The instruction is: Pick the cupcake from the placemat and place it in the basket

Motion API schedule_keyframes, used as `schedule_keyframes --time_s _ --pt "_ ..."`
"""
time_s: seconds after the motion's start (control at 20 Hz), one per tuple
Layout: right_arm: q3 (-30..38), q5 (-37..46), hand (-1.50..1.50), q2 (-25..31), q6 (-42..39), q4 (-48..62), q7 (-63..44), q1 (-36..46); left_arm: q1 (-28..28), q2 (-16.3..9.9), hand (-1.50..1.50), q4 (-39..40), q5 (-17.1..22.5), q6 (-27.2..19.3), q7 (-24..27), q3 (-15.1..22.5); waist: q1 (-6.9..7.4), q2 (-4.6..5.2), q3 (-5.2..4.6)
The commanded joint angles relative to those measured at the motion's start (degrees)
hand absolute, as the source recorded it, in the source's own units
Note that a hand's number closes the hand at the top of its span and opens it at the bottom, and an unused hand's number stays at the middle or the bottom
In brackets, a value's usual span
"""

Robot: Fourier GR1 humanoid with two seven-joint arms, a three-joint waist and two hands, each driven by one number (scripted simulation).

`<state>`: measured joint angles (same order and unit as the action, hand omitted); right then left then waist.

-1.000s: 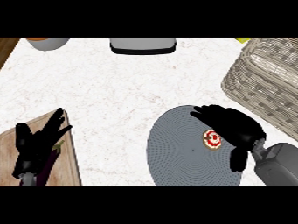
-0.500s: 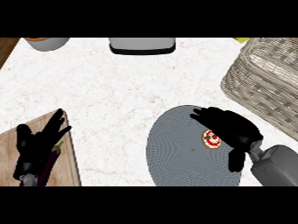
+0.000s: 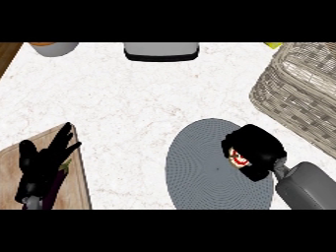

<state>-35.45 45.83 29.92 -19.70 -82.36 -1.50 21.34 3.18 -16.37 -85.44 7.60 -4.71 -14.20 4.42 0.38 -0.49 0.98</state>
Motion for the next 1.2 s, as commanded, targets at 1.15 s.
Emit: schedule_keyframes --time_s 1.15 --pt "28.77 16.47 1.5 -29.74 40.38 7.7 -61.97 25.85 1.16 0.71 0.0 3.89 0.13 1.84 -3.78 0.06 1.07 0.82 -1.01"
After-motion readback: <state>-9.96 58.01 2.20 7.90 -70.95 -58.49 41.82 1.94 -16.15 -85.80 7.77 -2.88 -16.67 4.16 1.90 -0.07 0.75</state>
